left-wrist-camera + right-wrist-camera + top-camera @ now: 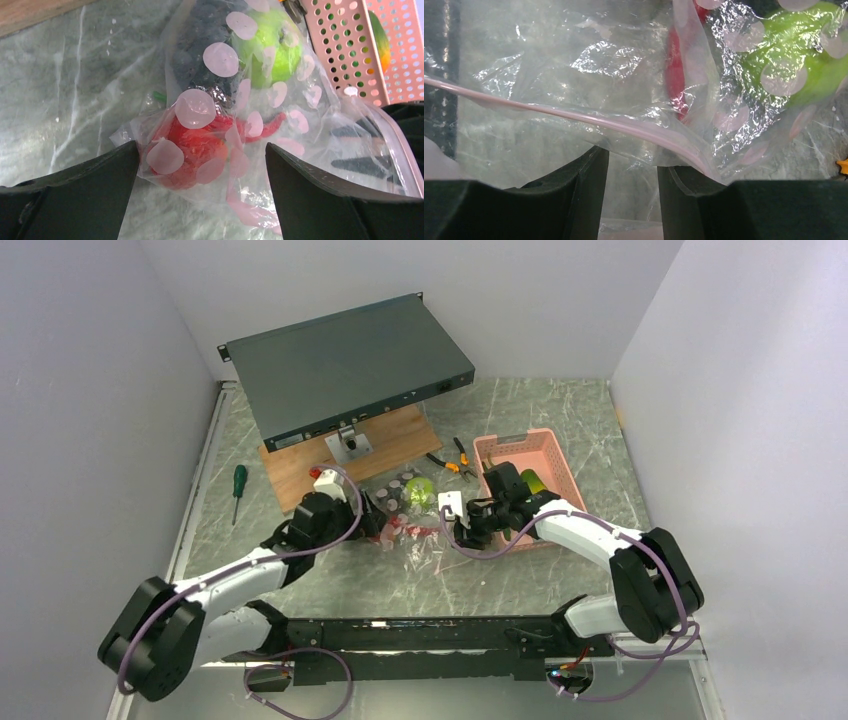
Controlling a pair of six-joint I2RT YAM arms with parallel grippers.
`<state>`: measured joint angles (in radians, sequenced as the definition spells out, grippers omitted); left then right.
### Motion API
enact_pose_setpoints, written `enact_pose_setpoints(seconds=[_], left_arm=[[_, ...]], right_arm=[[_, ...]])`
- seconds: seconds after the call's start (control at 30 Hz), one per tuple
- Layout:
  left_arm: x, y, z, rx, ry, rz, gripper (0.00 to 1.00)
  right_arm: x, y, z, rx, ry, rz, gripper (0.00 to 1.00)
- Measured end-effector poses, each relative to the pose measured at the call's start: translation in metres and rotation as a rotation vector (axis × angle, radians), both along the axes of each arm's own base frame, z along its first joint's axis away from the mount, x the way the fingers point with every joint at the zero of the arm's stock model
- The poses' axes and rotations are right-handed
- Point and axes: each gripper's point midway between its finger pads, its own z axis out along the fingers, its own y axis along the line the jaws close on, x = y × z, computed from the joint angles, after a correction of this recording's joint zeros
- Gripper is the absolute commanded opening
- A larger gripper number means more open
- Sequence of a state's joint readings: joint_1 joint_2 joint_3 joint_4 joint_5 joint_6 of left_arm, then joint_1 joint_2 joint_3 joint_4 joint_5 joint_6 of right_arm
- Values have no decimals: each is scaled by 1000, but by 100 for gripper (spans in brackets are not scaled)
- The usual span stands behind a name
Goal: Open the zip-top bag and remove the fake food
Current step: Adjust the zipper food storage bag at the center of the board.
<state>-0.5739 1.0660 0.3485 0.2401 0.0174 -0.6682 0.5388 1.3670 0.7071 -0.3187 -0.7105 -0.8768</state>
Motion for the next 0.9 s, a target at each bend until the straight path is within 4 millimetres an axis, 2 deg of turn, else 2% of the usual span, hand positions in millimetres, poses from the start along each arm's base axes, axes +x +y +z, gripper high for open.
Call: enact_pose_setpoints(seconds=[0.27, 0.7, 0.9], left_arm=[[28, -5, -3, -8, -10, 25, 100], [38, 10, 20, 43, -135, 67, 100], [45, 6, 2, 123, -109, 21, 97]], right_arm=[[1, 0, 0, -2, -8, 1, 42], [5, -1, 0, -13, -28, -11, 43], [5, -1, 0, -13, -23, -15, 43]])
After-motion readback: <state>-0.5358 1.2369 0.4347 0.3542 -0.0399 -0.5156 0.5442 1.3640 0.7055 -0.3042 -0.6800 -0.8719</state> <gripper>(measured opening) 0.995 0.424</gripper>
